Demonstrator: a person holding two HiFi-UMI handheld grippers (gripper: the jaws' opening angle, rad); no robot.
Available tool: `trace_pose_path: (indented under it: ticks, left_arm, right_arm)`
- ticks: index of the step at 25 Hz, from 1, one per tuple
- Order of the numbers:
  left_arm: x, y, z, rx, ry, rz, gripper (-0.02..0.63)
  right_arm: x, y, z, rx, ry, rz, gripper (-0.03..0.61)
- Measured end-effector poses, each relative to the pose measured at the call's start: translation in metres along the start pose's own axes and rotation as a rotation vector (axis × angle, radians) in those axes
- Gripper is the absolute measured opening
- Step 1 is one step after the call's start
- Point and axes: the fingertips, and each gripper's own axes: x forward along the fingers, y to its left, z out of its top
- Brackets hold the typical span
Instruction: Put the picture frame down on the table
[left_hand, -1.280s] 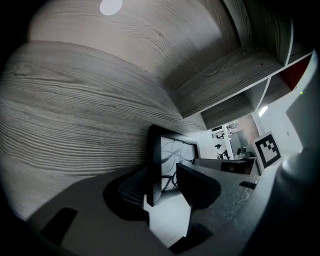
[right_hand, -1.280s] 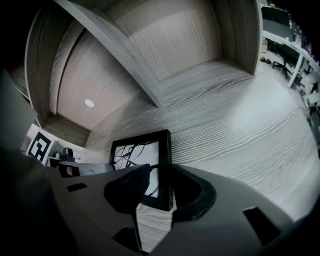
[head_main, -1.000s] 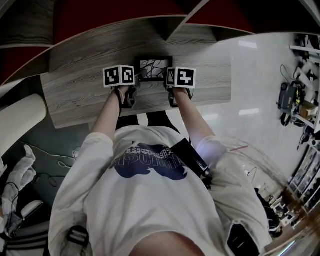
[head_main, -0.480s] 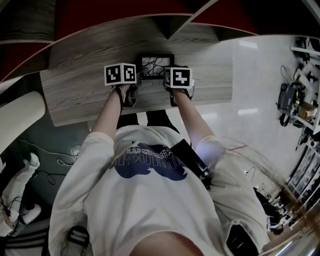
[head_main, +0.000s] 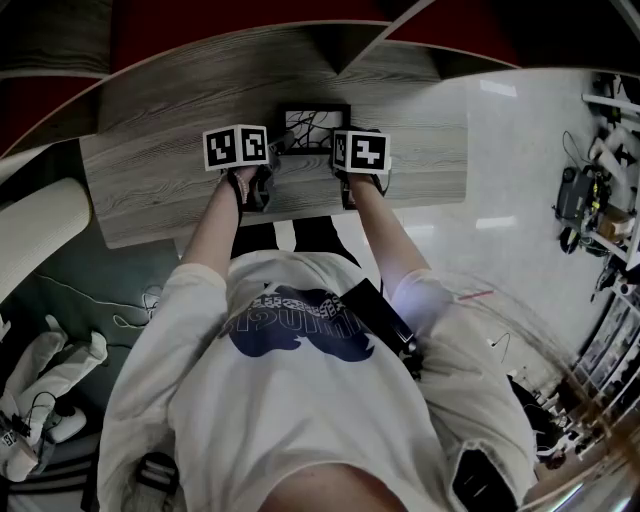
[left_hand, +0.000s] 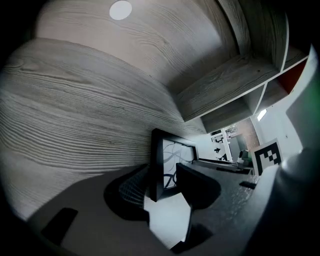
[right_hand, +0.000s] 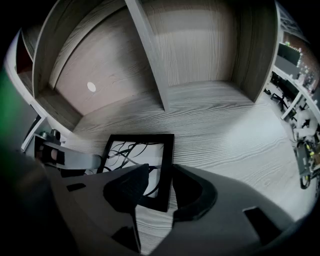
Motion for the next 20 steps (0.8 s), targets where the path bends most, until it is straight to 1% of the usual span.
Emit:
trace_pose_path:
  ticks: [7,11,13,16,18,20]
  left_arm:
    - [-0.001,0.004,0.0,-0.011,-0.021,-0.007,0.183]
    - [-0.002,0.004,-0.001,-0.013,-0.03,-0.008,0.183]
    - [-0.004,0.005,0.0,-0.017,-0.043,-0.005,0.183]
    - [-0.014,0.003,0.008,-0.015,-0.091,-0.013,0.183]
    - [-0.027,-0.004,0.017,0.01,-0.132,-0.023,0.183]
    - [-0.043,-0.016,0.03,0.055,-0.183,-0.034,0.183]
  right_arm:
    - [0.0,0.0,0.0,0.014,-0.019,0.011,0.149]
    - [-0.007,-0.002,0.003,0.028,-0.061,0.013,0.149]
    - [-0.015,-0.002,0.008,0.055,-0.097,0.03,0.153]
    - [-0.034,-0.002,0.019,0.076,-0.161,0.049,0.153]
    - [-0.052,-0.004,0.03,0.083,-0.22,0.058,0.153]
    - [-0.076,-0.006,0.045,0.088,-0.302,0.072,0.152]
